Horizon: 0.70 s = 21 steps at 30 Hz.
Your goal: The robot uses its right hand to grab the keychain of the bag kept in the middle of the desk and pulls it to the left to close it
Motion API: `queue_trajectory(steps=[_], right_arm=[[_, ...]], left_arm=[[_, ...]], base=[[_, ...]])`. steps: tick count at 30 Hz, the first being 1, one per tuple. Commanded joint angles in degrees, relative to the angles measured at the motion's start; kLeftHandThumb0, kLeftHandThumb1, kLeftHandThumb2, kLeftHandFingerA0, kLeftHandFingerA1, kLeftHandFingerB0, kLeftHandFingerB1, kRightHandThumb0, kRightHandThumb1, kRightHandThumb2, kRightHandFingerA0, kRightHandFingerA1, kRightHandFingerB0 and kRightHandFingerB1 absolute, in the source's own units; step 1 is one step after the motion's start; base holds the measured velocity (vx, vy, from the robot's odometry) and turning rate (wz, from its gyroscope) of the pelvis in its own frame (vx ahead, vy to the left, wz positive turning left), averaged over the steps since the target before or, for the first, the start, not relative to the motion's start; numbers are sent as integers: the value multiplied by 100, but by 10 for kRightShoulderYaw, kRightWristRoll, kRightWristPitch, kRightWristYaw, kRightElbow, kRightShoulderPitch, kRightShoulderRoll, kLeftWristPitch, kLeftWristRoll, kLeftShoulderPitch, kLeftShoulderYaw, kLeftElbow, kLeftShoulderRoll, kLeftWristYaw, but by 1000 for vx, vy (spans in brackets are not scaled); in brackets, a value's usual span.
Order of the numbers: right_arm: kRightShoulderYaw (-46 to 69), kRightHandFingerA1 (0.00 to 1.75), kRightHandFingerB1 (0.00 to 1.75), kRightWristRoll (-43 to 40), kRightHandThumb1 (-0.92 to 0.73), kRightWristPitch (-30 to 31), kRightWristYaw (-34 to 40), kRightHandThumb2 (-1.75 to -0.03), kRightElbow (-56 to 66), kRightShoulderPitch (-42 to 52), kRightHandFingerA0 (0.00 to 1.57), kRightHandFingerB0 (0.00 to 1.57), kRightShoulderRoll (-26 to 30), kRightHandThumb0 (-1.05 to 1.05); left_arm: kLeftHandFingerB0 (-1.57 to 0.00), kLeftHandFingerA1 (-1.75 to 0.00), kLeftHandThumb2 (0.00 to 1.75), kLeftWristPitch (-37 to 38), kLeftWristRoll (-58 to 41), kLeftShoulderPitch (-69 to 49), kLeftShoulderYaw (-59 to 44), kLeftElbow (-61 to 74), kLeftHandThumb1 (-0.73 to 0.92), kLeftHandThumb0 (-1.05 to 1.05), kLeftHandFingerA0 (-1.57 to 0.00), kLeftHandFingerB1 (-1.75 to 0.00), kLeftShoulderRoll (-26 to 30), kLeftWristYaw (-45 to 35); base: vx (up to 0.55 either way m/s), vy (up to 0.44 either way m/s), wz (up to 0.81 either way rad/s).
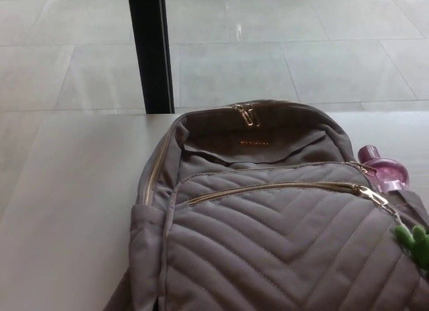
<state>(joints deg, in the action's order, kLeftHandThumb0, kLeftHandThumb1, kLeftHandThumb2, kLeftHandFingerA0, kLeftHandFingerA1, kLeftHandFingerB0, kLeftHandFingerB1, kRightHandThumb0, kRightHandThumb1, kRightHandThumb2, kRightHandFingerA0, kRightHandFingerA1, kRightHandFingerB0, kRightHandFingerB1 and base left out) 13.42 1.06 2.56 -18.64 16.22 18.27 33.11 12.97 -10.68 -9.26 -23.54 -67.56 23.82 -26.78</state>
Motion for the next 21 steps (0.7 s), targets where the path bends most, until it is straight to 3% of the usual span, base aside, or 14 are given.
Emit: queue_trajectory(steps=[1, 6, 9, 10, 12, 14, 21], right_arm=[[-12, 114, 34, 18, -61, 26, -18, -57, -17, -4, 34, 46, 13, -38], [-30, 103, 33, 19, -61, 51, -29, -58, -17, -16, 40, 43, 19, -39], [-34, 114, 34, 9, -61, 61, -36, -58, -22, -24, 44, 43, 18, -37], [-35, 116, 35, 7, -61, 60, -38, -58, -26, -27, 56, 43, 18, -35], [-36, 119, 36, -2, -62, 57, -41, -59, -31, -36, 64, 43, 13, -32], [-36, 124, 36, -7, -62, 65, -42, -59, -27, -42, 64, 43, 9, -32], [-48, 116, 33, 12, -65, 70, -49, -58, 14, -51, 59, 40, 28, -41]], left_arm=[[-51, -54, 79, 14, -4, -4, 2, 0, 92, -82, -59, -43, 9, -6], [-52, -53, 79, 12, -5, -1, 1, -3, 92, -82, -59, -43, 8, -7], [-49, -55, 78, 11, -7, -4, 1, 4, 92, -81, -58, -44, 6, -8], [-49, -54, 81, 11, -8, -4, 0, 2, 92, -81, -57, -45, 5, -7], [-48, -54, 84, 12, -15, -1, -8, -4, 92, -86, -57, -45, 2, -8], [-48, -54, 85, 11, -17, -1, -10, -4, 92, -86, -57, -45, 1, -9], [-52, -58, 87, 6, -24, -1, -17, -3, 92, -85, -62, -48, -2, -2]], base=[[0, 0, 0], [0, 0, 0], [0, 0, 0], [0, 0, 0], [0, 0, 0], [0, 0, 0], [0, 0, 0]])
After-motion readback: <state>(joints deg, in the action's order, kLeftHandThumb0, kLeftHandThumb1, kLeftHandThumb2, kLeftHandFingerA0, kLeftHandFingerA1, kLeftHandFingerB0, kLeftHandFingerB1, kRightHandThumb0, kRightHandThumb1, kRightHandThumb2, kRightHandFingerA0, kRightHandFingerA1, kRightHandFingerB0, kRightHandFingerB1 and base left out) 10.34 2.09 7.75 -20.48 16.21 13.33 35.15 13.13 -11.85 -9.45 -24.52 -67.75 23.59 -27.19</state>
